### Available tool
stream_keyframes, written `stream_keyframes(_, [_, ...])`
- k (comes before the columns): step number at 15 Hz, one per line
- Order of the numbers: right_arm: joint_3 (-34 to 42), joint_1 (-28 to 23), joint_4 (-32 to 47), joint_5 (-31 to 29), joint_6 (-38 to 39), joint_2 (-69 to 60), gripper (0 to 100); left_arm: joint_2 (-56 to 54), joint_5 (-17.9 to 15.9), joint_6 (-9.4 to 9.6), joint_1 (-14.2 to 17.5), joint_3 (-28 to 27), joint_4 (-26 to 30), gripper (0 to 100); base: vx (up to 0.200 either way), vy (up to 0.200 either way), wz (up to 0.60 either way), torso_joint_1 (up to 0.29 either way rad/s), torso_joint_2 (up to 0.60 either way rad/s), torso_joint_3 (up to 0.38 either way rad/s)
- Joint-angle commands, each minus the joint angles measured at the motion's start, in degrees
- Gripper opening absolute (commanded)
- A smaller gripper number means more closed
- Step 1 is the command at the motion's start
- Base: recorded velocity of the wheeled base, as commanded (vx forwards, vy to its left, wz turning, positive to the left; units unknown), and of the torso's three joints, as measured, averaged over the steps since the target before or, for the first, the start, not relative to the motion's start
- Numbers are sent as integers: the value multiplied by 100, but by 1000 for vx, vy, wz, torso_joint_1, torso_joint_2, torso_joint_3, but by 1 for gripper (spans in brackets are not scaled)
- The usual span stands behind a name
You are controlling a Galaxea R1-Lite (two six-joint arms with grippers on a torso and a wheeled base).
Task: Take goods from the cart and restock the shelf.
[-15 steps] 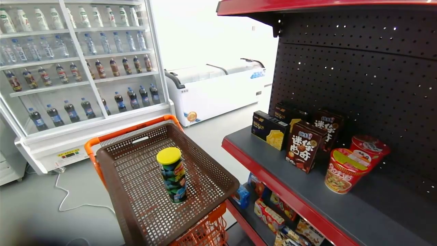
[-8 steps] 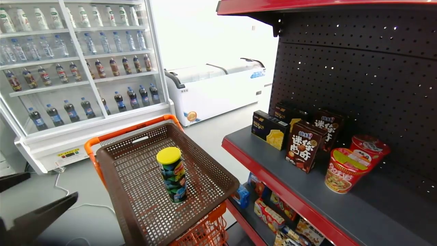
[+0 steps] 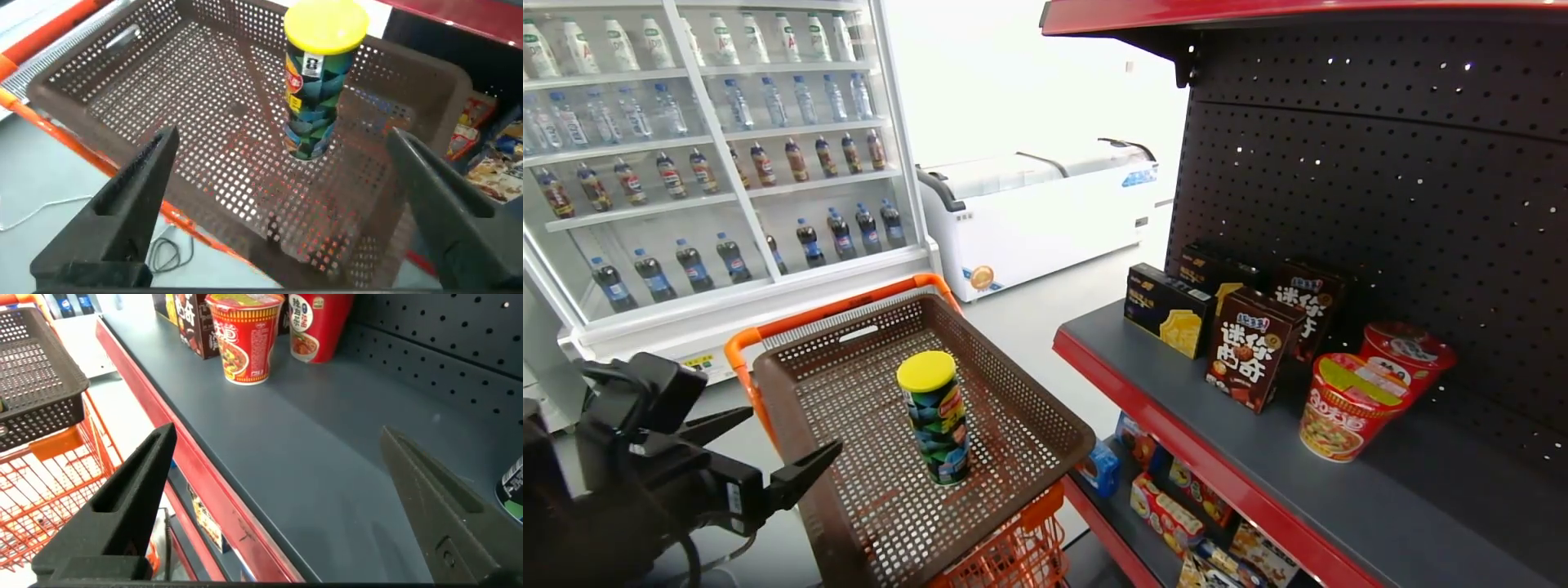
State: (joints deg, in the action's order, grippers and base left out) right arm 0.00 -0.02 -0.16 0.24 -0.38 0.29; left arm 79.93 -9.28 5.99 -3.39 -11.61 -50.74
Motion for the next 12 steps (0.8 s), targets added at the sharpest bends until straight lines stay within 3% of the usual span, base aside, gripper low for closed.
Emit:
stream_keyframes(1, [0, 2, -2, 2, 3, 6, 100, 1657, 14, -71, 5, -158, -868, 100, 0, 0, 0, 0, 0, 0])
stream_keyframes(3, [0, 2, -2, 2, -6, 6, 100, 2387, -4, -10, -48, -457, -1290, 100, 0, 0, 0, 0, 0, 0])
stream_keyframes(8, [0, 2, -2, 2, 3, 6, 100, 3503, -30, -54, -136, -1283, -1474, 100, 0, 0, 0, 0, 0, 0])
stream_keyframes(12, [0, 2, -2, 2, 3, 6, 100, 4171, -30, -45, -461, -1924, -1492, 100, 0, 0, 0, 0, 0, 0])
